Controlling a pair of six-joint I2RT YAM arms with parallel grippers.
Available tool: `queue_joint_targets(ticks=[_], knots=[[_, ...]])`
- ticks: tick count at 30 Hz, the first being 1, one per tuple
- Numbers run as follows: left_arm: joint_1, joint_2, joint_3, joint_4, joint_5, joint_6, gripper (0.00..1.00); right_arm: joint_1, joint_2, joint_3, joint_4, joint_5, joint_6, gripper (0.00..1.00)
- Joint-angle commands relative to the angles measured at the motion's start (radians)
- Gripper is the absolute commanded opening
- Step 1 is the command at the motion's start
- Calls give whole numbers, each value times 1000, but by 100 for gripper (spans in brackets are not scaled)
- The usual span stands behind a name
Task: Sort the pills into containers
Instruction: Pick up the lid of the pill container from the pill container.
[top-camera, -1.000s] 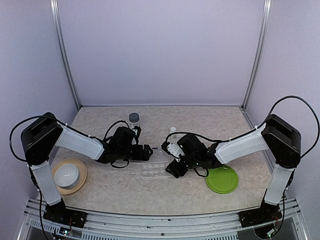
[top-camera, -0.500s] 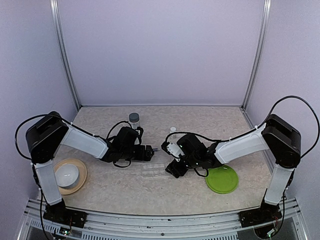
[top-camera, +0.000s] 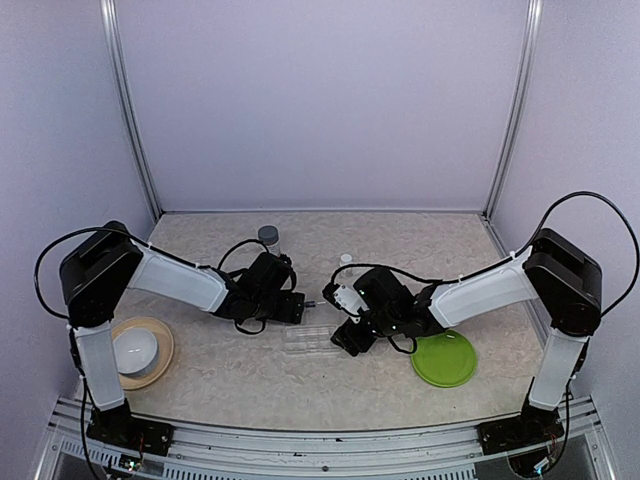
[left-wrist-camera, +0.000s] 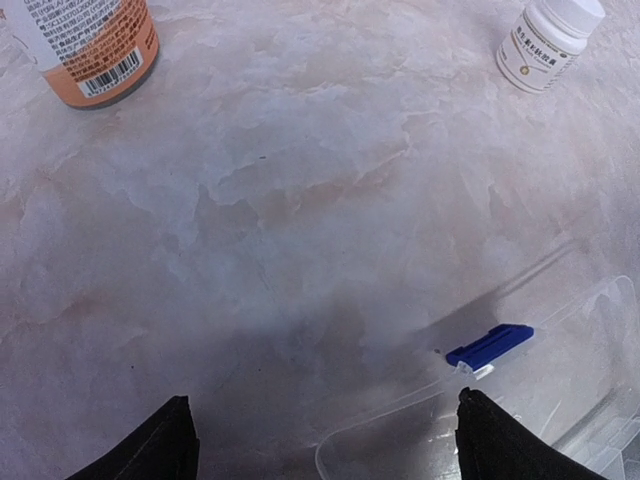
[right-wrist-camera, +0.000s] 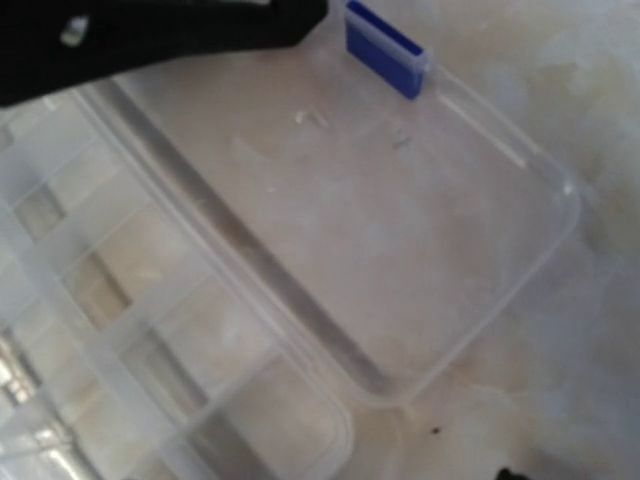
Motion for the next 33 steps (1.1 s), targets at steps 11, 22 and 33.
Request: queue_joint_targets(ticks=[11, 22, 33], knots=[[-14, -46, 11, -91, -60, 27, 90, 14, -45, 1, -64, 1, 18, 77], [-21, -296, -88, -15, -47, 10, 93, -11, -165, 64, -152, -27, 102, 82], [-52, -368, -182, -2, -74, -29, 93, -15, -99, 89, -238, -15, 236, 68]])
